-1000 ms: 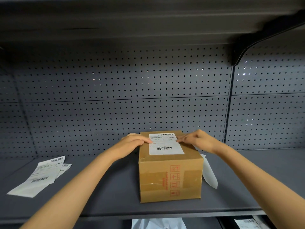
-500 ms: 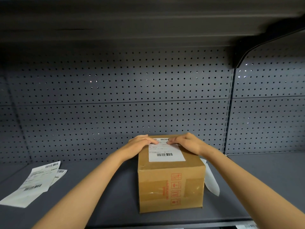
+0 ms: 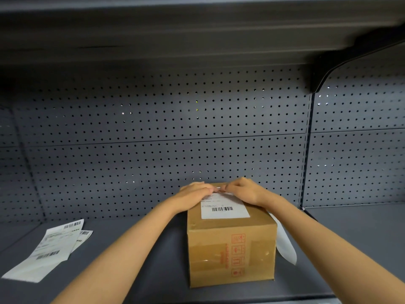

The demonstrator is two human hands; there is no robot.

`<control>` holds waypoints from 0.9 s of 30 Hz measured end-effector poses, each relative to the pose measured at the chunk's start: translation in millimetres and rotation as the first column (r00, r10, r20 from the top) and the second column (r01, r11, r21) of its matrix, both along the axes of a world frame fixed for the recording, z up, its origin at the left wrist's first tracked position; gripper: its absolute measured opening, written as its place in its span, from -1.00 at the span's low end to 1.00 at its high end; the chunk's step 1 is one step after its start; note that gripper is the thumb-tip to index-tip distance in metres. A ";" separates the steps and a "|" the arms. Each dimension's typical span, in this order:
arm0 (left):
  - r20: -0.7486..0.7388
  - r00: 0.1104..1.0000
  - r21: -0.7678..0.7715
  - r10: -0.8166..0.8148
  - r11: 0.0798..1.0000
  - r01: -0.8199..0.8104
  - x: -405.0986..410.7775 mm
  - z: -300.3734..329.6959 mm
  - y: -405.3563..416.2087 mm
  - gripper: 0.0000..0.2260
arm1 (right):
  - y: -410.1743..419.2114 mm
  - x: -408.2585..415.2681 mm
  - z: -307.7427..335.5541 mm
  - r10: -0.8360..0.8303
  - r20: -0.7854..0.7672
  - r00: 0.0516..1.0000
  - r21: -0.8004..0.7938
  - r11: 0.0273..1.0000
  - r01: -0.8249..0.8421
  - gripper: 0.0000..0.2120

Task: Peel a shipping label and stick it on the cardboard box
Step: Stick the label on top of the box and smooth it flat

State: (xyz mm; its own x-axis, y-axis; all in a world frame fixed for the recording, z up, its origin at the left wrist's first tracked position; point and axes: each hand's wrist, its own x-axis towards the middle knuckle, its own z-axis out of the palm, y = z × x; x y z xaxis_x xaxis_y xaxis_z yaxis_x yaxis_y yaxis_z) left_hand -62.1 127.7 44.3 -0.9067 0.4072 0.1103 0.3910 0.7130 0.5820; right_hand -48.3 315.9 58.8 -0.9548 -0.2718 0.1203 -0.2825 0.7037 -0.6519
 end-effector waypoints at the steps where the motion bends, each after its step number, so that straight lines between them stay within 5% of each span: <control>1: 0.017 1.000 -0.005 0.004 1.000 -0.004 0.0 1.0 -1.4 -0.69 | 2.8 -1.5 -0.5 -0.023 0.002 1.000 0.016 1.000 0.023 -0.73; 10: 0.007 0.990 0.058 0.144 0.988 -0.144 10.3 3.7 -33.5 -0.74 | 31.0 6.3 -1.1 -0.120 -0.015 0.993 -0.013 0.993 0.120 -0.64; 19: -0.029 0.998 0.165 -0.050 0.985 0.054 59.9 3.9 -15.2 -0.71 | 11.8 50.2 -1.5 0.139 -0.088 0.986 -0.051 0.988 -0.144 -0.38; 27: 0.017 0.998 0.169 -0.059 0.984 0.055 81.2 2.3 -20.9 -0.72 | 21.2 70.6 -4.8 0.139 -0.010 0.990 -0.083 0.987 -0.140 -0.73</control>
State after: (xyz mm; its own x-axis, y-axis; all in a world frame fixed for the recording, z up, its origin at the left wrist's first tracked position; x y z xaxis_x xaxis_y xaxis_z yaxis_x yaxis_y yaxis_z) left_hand 19.1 106.8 46.5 -0.8855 0.4356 0.1618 0.4139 0.5811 0.7007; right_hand 22.3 337.1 54.0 -0.9077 -0.3911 0.1520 -0.3768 0.6003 -0.7054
